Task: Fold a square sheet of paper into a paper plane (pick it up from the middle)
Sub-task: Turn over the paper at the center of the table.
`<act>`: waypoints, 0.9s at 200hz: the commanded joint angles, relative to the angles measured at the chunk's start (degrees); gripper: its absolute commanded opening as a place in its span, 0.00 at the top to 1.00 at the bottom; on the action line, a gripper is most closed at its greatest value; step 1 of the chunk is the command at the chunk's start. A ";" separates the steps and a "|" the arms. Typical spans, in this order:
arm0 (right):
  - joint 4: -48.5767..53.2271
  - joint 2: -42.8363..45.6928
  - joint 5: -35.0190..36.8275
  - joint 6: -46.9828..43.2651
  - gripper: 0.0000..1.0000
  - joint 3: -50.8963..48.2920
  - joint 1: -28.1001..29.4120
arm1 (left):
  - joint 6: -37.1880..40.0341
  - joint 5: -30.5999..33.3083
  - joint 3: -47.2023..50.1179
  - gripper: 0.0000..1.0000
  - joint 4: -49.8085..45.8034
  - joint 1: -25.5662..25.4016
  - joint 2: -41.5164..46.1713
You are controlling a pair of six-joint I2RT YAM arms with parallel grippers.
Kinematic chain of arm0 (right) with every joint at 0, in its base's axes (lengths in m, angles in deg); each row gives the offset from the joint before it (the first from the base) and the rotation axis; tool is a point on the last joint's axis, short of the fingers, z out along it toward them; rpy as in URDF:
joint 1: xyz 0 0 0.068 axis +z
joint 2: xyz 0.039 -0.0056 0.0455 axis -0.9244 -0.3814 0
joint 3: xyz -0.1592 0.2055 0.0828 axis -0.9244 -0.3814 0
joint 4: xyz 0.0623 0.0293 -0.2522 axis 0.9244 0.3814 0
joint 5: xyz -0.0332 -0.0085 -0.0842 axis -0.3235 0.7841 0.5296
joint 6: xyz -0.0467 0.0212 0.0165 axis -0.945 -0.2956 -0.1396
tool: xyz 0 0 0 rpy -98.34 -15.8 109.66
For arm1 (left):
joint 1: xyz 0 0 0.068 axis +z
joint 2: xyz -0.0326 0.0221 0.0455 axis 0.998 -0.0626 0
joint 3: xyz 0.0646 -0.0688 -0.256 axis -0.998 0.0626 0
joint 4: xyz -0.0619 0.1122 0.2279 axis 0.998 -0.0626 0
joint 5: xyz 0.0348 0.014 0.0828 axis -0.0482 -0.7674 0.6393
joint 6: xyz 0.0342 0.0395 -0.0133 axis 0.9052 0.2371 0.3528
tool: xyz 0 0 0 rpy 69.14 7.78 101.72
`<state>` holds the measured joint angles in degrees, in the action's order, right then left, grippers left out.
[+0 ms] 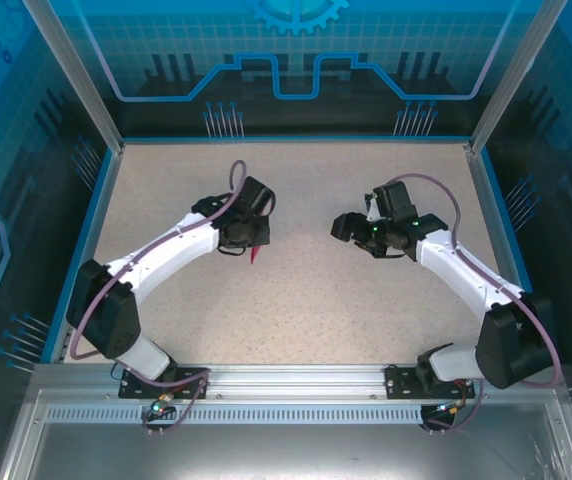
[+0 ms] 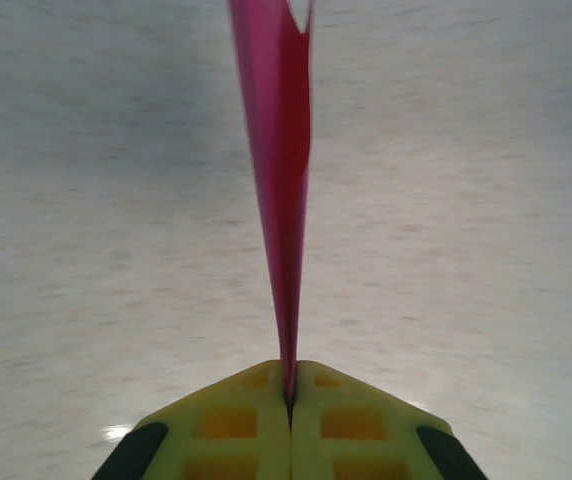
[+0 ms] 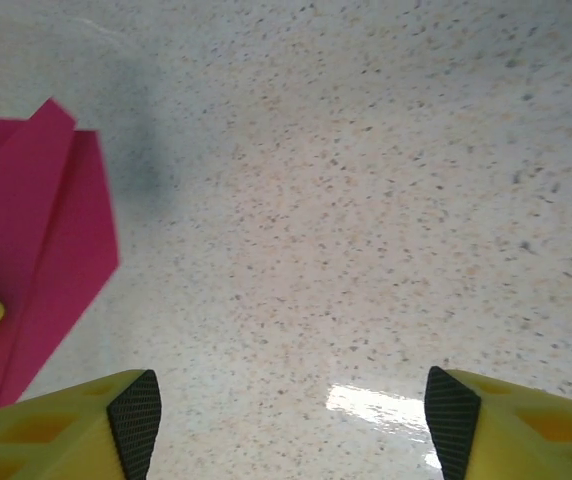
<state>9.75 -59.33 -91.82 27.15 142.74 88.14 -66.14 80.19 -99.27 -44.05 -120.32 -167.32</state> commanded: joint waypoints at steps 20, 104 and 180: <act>2.86 1.79 8.28 -0.35 0.23 -1.83 1.58 | -0.98 27.94 -7.25 0.94 -17.66 -5.88 -13.11; 1.87 4.26 11.60 0.94 0.23 -4.53 2.24 | -5.07 -11.77 -8.62 0.39 2.33 -6.26 -18.91; -6.56 -9.27 11.12 0.26 0.37 2.24 19.04 | -8.70 -28.60 6.77 0.10 16.11 11.67 -2.12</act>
<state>7.26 -62.69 -80.73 27.29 140.16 100.75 -74.14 56.43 -95.25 -30.70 -112.56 -174.75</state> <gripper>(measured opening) 0.659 0.876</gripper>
